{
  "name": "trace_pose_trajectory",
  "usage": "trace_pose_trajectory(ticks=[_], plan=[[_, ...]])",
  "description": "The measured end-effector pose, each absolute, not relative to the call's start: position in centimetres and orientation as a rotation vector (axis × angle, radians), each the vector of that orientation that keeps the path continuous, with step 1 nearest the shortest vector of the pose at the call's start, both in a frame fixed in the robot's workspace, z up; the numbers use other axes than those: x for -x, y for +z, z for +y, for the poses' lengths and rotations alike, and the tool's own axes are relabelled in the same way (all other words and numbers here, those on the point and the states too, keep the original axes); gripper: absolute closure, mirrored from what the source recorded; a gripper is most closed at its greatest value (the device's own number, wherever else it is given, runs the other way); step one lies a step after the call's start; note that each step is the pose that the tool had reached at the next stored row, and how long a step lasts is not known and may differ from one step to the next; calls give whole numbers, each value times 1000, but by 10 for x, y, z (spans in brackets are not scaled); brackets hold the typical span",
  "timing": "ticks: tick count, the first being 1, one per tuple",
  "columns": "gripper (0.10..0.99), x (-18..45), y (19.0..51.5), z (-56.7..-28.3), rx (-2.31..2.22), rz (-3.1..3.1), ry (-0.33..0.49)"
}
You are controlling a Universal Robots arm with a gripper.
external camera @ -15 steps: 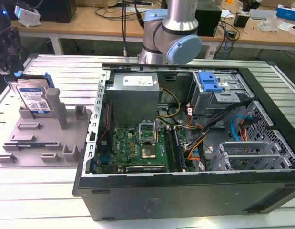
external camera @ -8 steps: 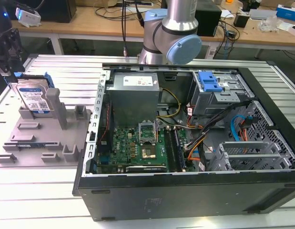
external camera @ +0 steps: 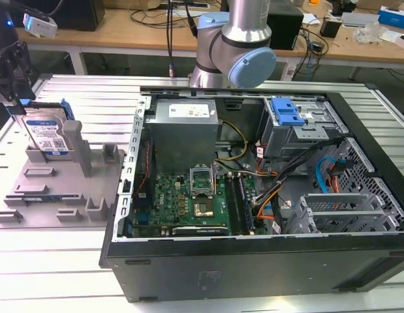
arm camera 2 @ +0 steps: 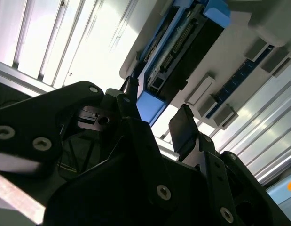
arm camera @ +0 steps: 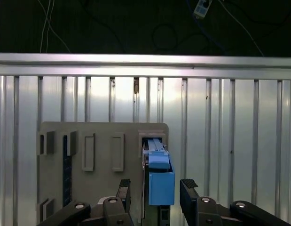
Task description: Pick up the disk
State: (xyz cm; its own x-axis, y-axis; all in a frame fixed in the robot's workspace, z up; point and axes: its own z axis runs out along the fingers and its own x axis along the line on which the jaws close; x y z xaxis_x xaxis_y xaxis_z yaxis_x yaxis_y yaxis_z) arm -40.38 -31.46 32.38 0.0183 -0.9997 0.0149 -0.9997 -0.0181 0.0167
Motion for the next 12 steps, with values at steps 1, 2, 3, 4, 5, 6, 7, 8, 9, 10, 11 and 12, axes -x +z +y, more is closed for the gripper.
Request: trace_pose_trajectory(ticks=[1, 2, 3, 4, 5, 6, 7, 8, 9, 10, 11, 12], plan=[[545, 404, 323, -315, -2226, -2185, -2], [545, 404, 322, -315, -2227, -2184, -2], [545, 404, 321, -315, -2227, -2184, -2], [545, 404, 320, -315, -2229, -2182, -2], [545, 404, 320, -315, -2229, -2181, -2], [545, 405, 319, -315, -2230, -2181, -2], [545, 405, 318, -315, -2231, -2179, -2], [545, 406, 317, -314, -2233, -2178, -2], [545, 406, 317, -315, -2235, -2176, -1], [545, 406, 316, -315, -2236, -2175, -1], [545, 406, 315, -315, -2236, -2174, -2], [545, 406, 315, -314, -2236, -2174, -1]])
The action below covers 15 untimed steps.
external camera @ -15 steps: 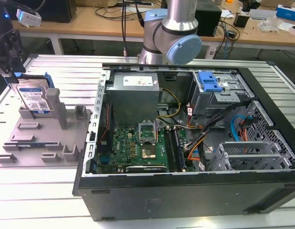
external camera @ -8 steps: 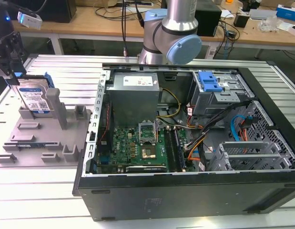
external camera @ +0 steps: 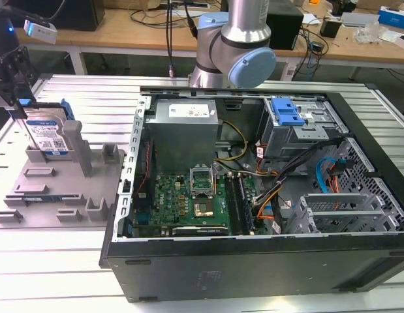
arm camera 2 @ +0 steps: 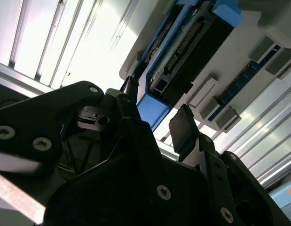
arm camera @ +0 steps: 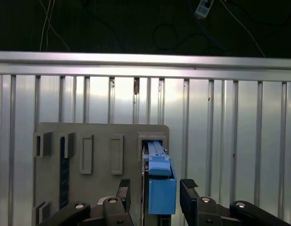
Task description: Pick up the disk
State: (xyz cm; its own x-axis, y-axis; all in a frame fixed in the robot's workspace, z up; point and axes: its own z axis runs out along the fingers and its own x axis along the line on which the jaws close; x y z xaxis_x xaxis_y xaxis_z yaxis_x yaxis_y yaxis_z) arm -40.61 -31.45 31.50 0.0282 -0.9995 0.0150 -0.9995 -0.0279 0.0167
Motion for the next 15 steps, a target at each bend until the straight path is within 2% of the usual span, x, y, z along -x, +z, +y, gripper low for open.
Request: trace_pose_trajectory(ticks=[15], plan=[[545, 406, 306, -314, -2236, -2174, -1]])
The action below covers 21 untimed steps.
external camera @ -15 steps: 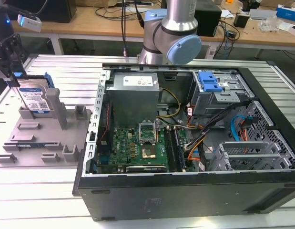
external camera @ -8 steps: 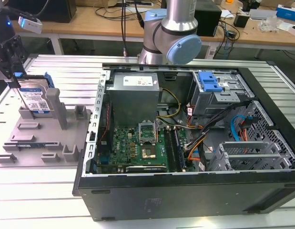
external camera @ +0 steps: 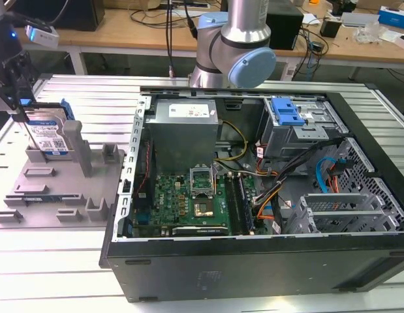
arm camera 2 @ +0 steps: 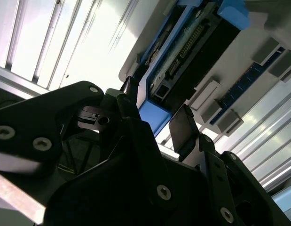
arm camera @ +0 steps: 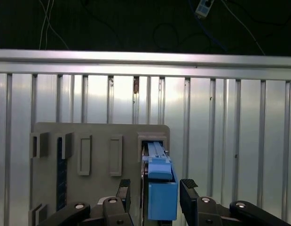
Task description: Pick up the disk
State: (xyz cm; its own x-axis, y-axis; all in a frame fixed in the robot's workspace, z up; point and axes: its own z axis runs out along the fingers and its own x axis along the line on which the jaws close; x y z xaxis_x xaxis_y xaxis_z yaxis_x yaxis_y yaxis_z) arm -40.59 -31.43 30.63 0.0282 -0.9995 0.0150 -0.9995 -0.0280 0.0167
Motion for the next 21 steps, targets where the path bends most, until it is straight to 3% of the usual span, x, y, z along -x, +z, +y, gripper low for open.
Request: trace_pose_trajectory(ticks=[18, 20, 21], plan=[[545, 406, 299, -314, -2236, -2174, -1], [557, 406, 299, -314, -2236, -2174, -1], [631, 407, 299, -314, -2236, -2174, -1]])
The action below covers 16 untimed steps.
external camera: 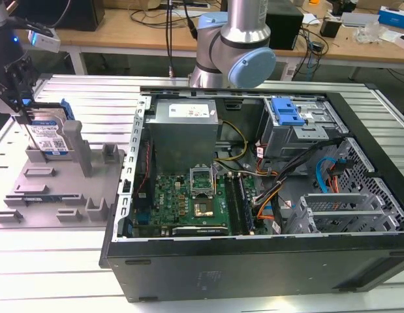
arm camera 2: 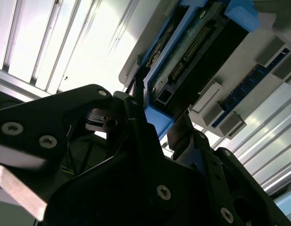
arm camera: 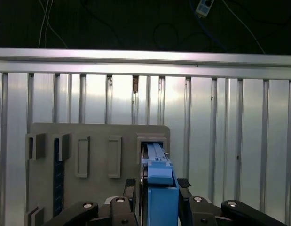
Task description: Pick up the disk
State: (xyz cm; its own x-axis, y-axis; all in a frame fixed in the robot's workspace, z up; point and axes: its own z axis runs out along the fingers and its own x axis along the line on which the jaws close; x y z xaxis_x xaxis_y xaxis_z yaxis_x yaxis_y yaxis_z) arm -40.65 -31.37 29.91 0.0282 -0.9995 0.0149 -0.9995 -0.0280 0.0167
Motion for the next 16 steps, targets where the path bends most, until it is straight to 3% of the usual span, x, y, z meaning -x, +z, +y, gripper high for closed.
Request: trace_pose_trajectory(ticks=[13, 15, 16], plan=[[631, 407, 299, -314, -2236, -2174, -1], [643, 407, 299, -314, -2236, -2174, -1], [714, 407, 298, -314, -2236, -2174, -1]])
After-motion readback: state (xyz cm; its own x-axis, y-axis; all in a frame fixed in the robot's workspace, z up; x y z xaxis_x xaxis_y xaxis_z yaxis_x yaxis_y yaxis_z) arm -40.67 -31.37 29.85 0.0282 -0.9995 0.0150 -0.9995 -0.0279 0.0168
